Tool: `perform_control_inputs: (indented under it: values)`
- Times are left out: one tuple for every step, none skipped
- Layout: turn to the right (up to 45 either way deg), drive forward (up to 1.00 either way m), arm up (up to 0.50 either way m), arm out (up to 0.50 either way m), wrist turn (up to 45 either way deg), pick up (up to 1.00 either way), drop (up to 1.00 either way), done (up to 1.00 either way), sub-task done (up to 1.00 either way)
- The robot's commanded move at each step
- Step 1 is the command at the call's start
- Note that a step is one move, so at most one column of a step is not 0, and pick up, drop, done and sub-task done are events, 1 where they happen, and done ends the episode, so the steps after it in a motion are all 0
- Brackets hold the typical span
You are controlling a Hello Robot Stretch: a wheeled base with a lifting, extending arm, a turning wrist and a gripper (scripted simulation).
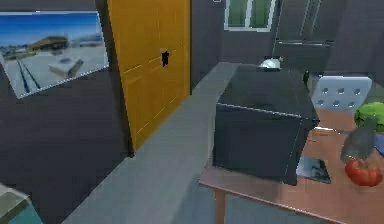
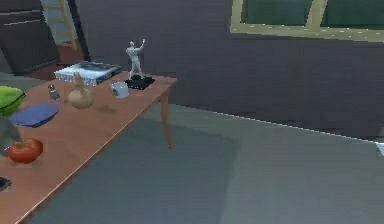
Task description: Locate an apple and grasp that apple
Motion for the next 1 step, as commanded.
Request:
perform_control_inputs:
  values:
    - [-45.0,0.0,0.0,0.0,0.0,0.0,0.0,0.0,0.0]
